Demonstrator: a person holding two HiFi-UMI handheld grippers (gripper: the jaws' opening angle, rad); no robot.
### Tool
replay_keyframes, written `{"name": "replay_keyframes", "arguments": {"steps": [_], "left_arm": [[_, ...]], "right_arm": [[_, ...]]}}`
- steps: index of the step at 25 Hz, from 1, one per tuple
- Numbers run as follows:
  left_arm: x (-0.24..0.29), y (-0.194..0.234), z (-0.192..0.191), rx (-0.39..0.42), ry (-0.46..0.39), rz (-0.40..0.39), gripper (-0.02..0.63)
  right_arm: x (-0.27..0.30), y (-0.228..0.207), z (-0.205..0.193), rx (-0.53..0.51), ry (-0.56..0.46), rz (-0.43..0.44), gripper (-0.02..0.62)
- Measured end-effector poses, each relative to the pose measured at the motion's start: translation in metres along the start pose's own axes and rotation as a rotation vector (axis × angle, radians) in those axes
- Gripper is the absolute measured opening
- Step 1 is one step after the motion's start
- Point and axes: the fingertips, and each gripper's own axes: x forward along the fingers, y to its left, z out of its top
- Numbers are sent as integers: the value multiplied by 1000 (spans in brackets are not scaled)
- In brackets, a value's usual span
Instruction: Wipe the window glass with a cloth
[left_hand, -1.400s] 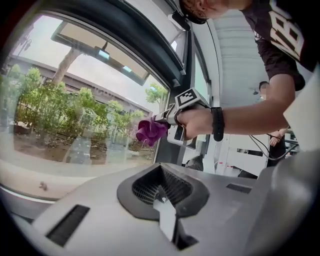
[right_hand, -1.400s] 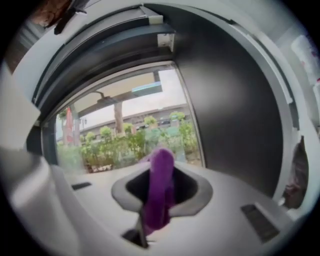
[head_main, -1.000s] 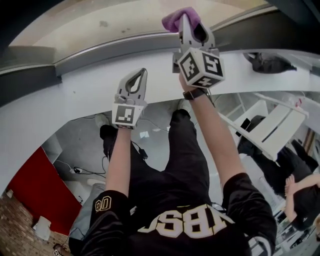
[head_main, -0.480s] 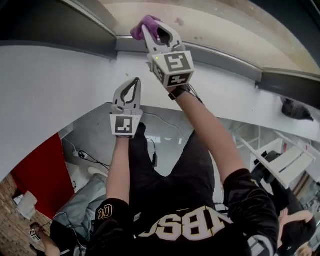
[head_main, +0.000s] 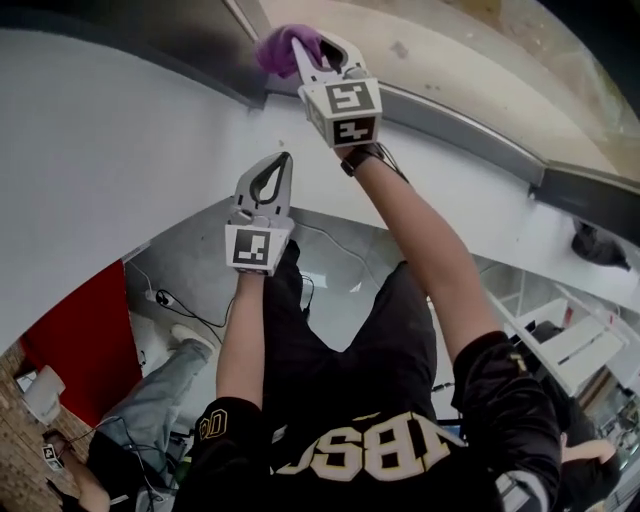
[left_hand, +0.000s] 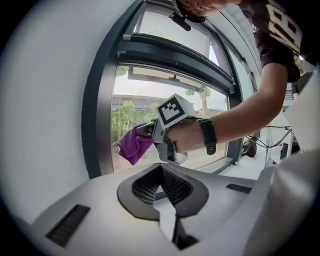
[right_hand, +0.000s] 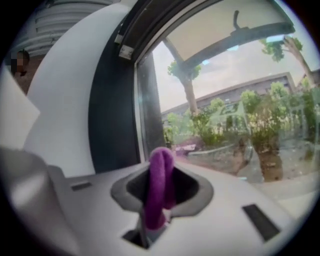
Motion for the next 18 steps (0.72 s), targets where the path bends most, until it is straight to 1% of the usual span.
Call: {"name": "replay_keyframes", "arguments": {"steps": [2,4,8,11,14,18], "left_arm": [[15,-28,3,-19,-13,-36,17],[37,-65,7,-20,-21,-86,17],[82,-159,11,-5,-38,-204,17],[110,-239,13,-8,-49,-311,17],[132,-305,18,-9,-59,-375,17],[153,-369,23,-17,-71,-443,17]], "right_arm": [[-35,-31,-3,-6,9,-39,83],[-75,-70,-4,2,6,-85,83],[-166,-161,-14,58,3,-200,83],[-245,-234,-22,65,5,-315,83],[-317,-302,-30,103,4,-436,83],[-412,-389,-52,210,11,-670,83]]}}
